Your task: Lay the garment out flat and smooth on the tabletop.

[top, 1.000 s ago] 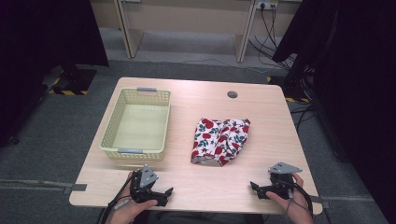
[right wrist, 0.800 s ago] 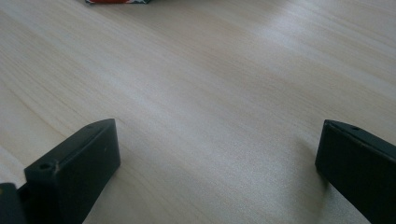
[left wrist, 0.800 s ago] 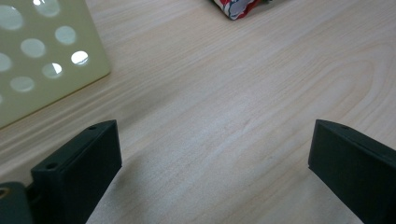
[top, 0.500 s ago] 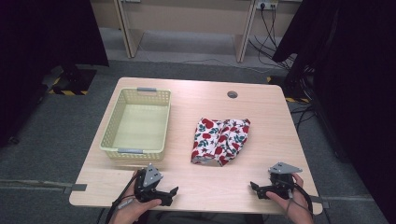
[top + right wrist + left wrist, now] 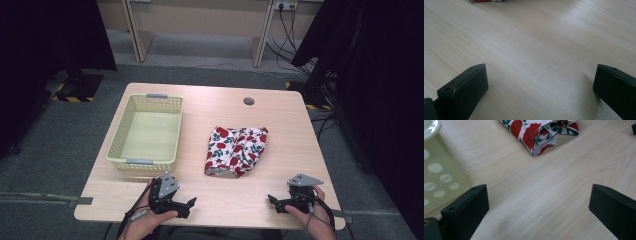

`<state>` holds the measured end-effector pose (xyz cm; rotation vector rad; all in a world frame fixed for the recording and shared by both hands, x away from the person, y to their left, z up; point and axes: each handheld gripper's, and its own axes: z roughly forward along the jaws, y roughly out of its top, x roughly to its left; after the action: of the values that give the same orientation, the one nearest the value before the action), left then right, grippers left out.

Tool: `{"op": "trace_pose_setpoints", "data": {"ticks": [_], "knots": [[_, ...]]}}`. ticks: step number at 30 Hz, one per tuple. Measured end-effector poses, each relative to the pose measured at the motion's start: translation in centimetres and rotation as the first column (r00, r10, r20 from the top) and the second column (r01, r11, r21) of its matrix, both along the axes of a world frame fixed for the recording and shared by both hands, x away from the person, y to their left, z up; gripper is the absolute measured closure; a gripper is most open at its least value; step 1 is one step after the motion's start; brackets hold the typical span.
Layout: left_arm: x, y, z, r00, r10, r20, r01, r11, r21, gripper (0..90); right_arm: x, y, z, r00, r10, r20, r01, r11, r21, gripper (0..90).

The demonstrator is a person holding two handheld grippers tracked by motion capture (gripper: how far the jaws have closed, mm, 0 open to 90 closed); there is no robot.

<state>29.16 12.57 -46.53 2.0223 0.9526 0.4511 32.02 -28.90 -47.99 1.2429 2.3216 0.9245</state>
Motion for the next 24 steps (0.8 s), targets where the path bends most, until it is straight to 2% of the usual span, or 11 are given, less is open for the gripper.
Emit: {"op": "trace_pose_setpoints", "data": {"ticks": [12,24], "knots": [[0.3,-1.3,0.8,0.9995,-0.028,0.015,0.028,0.9996,-0.005,2.1,0.0,0.0,0.0,1.0000,0.000,0.000,0.000,1.000,0.000,0.3],[1.9,-5.0,1.5,0.9963,-0.083,0.020,0.083,0.9965,0.005,2.0,0.0,0.0,0.0,1.0000,0.000,0.000,0.000,1.000,0.000,0.3]]}}
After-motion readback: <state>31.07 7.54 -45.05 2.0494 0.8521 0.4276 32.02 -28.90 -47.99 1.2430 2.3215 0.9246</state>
